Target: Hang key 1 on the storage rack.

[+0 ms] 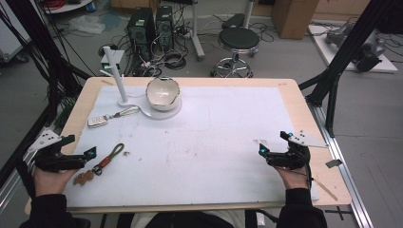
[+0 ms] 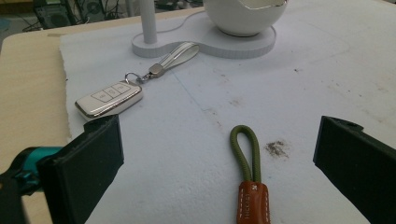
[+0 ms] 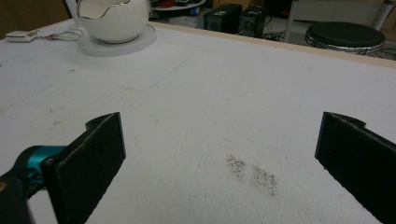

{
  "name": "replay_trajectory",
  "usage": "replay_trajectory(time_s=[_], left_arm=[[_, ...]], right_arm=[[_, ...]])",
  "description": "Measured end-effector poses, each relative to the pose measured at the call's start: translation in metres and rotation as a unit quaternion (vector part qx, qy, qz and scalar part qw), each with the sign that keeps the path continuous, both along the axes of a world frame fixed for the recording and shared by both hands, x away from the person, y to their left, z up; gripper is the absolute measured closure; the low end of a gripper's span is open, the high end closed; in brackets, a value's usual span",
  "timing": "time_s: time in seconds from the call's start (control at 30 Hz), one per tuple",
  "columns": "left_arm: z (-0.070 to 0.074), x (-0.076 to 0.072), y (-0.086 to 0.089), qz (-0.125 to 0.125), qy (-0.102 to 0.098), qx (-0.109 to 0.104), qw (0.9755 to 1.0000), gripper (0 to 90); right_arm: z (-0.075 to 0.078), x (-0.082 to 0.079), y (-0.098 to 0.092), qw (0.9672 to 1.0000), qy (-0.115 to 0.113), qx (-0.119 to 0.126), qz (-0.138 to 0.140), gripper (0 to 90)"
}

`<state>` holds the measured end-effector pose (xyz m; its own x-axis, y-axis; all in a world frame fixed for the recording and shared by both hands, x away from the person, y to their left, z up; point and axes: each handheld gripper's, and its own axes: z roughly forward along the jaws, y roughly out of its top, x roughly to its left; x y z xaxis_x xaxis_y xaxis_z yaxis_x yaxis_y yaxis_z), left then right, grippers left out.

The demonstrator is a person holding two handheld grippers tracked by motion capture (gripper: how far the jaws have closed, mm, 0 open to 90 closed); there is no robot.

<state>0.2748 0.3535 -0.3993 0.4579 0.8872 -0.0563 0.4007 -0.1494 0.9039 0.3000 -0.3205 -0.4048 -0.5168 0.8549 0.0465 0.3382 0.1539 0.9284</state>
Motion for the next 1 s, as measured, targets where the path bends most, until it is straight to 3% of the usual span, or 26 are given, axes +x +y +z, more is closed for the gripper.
replay_trajectory(time_s=[0.37, 0.8, 1.0], left_arm=[[-0.003, 0.001, -0.001, -0.004, 0.006, 0.002, 1.0, 2.1], [-0.003, 0.002, -0.007, -0.021, 0.015, -0.004, 0.9997, 2.1], [-0.007, 0.005, -0.015, -0.036, 0.032, 0.014, 0.9987, 4.4]], right_arm=[[-0.001, 0.0, -0.003, 1.0, 0.003, -0.001, -0.004, 0.6], [-0.005, 0.002, 0.001, 0.9997, 0.01, -0.02, -0.005, 0.6], [-0.006, 0.003, 0.003, 0.9996, 0.017, -0.023, -0.003, 0.6]])
